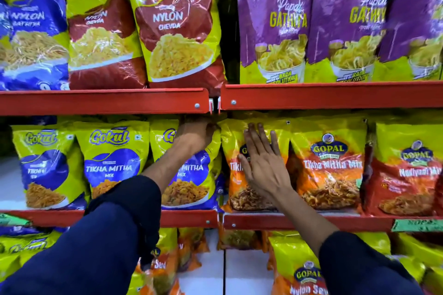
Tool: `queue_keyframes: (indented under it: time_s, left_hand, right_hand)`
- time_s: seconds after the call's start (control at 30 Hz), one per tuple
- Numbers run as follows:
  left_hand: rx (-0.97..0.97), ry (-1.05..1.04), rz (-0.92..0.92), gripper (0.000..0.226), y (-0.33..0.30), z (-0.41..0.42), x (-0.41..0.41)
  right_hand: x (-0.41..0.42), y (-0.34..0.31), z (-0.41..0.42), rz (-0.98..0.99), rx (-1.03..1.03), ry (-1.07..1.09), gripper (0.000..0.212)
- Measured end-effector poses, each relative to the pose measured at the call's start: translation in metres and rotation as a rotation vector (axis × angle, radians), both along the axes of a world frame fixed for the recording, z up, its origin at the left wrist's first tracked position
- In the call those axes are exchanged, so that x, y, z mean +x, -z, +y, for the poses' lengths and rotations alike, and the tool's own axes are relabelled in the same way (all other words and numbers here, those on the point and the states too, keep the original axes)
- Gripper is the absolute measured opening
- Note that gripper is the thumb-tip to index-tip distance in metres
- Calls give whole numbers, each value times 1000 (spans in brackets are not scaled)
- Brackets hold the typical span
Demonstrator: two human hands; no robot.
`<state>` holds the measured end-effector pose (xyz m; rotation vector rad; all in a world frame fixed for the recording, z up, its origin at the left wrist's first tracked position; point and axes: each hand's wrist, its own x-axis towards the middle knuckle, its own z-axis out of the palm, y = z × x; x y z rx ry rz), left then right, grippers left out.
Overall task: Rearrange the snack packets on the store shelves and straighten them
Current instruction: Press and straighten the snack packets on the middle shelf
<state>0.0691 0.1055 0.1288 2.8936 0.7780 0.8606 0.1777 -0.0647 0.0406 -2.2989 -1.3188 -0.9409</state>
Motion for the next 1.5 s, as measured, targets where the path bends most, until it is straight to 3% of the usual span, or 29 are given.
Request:
queue_keyframes:
  time_s: [0.13, 0.33, 0.43, 0.5, 0.63, 0.7, 0.87, 1.0, 1.1, 1.2, 1.3, 1.5]
  left_hand:
    - [-49, -24, 42, 39, -5, 2, 5]
    - [-84, -77, -107, 41, -3, -2, 6]
    - [23, -5, -215, 51, 4, -13, 5]
    - [33, 7, -164, 52, 3, -16, 6]
    - [58, 74, -95, 76, 5, -8, 14]
    - [40, 94, -137, 72, 11, -5, 21]
    - [49, 4, -212, 36, 16, -5, 35]
    - [12, -33, -342, 39, 27, -23, 27]
    - [178, 28, -413, 44, 60, -57, 15]
    - [314, 194, -263, 59, 111, -89, 9]
    - [383, 199, -99, 62, 147, -89, 20]
    - [367, 159, 11, 64, 147, -80, 23]
  right_hand:
    - [5, -1, 3, -14, 12, -26, 65]
    - [10, -7, -1, -40, 37, -33, 62]
    - [23, -20, -9, -108, 131, 1, 49]
    - [36, -34, -16, -111, 178, 84, 33]
    - [47, -67, -35, 71, -10, 257, 17]
    - [50, -76, -37, 116, -46, 266, 20]
    - [58, -79, -33, 116, -8, 226, 33]
    - [60, -69, -38, 91, 128, 216, 33]
    - [41, -31, -47, 13, 338, 74, 44]
    - [20, 19, -50, -1, 224, -77, 63]
    - [20, 54, -47, 8, 73, -87, 67]
    - [25, 59, -44, 59, 3, -49, 67]
